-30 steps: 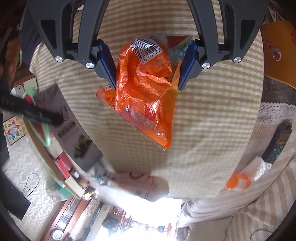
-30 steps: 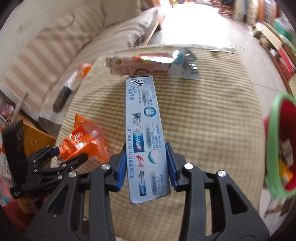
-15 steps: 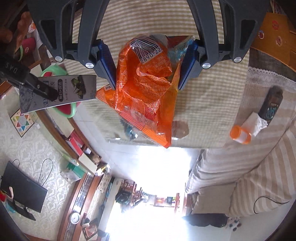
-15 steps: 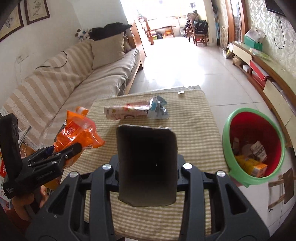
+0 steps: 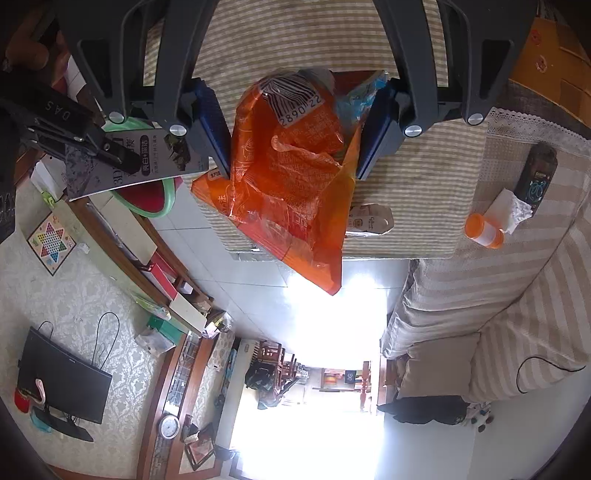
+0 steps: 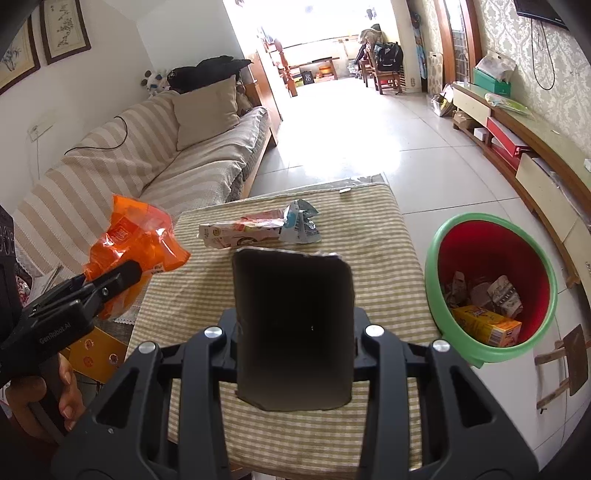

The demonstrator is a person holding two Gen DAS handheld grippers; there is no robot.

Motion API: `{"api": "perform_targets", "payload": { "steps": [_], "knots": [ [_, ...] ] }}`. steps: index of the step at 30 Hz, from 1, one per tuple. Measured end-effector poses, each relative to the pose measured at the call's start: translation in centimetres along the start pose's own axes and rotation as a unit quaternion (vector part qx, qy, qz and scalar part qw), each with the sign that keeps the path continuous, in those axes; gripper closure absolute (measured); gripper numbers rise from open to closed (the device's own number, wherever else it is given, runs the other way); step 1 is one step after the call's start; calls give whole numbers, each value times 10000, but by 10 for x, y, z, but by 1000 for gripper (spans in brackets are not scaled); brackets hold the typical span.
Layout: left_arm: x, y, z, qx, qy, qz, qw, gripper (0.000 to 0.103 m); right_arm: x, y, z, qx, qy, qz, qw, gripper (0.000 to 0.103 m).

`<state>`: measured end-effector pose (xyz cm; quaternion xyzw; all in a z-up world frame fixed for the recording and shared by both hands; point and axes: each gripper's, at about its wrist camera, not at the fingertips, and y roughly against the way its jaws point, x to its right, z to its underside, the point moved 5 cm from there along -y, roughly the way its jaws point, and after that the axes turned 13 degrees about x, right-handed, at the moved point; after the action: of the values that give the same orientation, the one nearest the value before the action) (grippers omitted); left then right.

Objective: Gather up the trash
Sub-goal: 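Carry the snack bag and toothpaste box over the red bin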

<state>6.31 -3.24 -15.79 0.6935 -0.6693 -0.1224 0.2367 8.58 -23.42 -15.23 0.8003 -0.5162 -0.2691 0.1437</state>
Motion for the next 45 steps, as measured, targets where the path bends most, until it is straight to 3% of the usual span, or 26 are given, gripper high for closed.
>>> {"api": "perform_targets", "payload": {
  "steps": [21,45],
  "knots": [
    [44,-15,-20,90,-289,376,9988,41,20,25,-21,422,-39,254,9988,68],
    [141,-58,-21,-198,-632,1097,9918,41,119,59,-28,784,-632,1111,9887,67]
  ]
}}
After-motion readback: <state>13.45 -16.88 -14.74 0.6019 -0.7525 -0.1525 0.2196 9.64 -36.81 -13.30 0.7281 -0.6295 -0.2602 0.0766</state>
